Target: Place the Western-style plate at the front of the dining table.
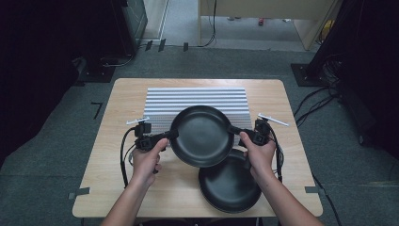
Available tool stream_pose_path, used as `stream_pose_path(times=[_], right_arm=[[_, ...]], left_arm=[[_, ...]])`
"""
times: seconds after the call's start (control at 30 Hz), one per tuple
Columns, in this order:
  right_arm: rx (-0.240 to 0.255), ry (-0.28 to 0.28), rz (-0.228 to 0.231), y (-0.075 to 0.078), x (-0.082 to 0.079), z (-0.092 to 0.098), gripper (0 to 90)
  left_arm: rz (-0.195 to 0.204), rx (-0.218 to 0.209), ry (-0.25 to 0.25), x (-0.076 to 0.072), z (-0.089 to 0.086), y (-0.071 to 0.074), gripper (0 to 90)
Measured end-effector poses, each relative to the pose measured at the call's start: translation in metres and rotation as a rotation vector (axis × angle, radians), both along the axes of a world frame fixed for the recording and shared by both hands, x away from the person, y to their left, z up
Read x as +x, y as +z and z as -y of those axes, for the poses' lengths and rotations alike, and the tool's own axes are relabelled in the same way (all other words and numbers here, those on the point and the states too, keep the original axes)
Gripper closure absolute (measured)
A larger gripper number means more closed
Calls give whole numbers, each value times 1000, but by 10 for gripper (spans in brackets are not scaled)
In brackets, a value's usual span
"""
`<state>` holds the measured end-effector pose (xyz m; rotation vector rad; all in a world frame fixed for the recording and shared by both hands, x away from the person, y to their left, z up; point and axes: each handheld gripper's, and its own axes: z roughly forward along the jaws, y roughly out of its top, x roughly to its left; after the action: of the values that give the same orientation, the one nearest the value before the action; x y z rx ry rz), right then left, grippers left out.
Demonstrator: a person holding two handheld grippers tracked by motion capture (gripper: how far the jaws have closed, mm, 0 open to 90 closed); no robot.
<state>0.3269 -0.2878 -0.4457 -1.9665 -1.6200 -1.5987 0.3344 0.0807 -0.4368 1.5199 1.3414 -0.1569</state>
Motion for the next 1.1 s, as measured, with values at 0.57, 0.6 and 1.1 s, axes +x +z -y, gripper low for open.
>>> stream_pose_path(times=[0.57, 0.6, 1.1], right_arm=[[-43, -29, -28, -10, 56, -6, 843], [-42, -31, -31, -12, 60, -6, 843], [-40, -32, -76, -28, 102, -14, 842]], left_arm=[[-64, 10, 43, 61, 3, -15, 797], [-68, 15, 46, 64, 3, -16, 797], [-121, 37, 89, 103, 1, -31, 789]])
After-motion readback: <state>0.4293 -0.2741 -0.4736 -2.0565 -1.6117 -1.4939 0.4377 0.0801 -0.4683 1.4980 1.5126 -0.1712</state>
